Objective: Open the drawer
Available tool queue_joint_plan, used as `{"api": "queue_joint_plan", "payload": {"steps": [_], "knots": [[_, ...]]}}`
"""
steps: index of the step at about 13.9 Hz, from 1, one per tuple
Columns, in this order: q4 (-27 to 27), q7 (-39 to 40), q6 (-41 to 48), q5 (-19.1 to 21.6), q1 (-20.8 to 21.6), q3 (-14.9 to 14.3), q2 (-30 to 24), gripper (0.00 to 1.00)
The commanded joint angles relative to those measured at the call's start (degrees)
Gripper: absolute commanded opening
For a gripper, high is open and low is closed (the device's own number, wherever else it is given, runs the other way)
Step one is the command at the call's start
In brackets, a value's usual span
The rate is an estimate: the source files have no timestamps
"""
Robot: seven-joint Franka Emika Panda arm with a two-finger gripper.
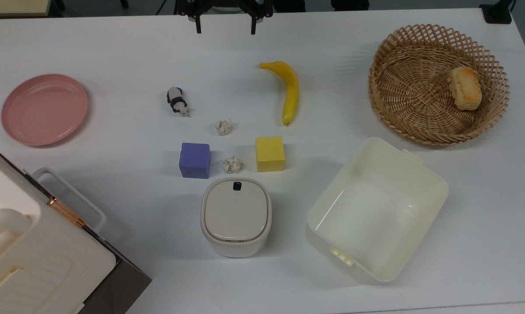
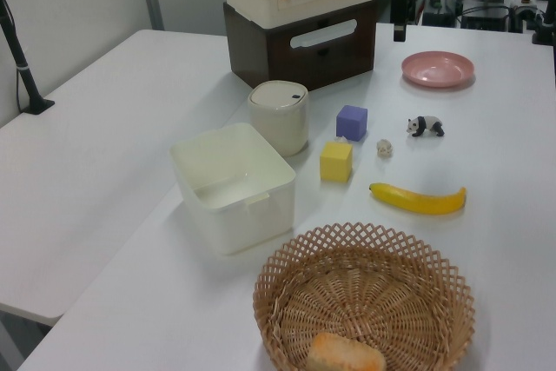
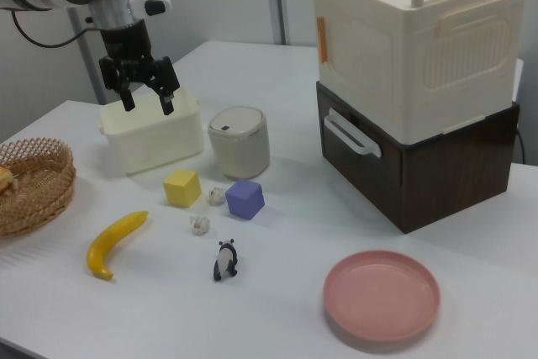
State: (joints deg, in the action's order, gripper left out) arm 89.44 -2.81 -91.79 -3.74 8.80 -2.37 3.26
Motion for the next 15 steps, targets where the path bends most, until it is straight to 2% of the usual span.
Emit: {"api": "queue_joint_plan", "payload": {"steps": [1,15], "knots": [[1.0,0.08,1.17,0.13,-0.27,-0.35,-1.24,1.0],[0.73,0.61,3.1,1.19,-2.12,-0.44,-0.8,1.0]]}}
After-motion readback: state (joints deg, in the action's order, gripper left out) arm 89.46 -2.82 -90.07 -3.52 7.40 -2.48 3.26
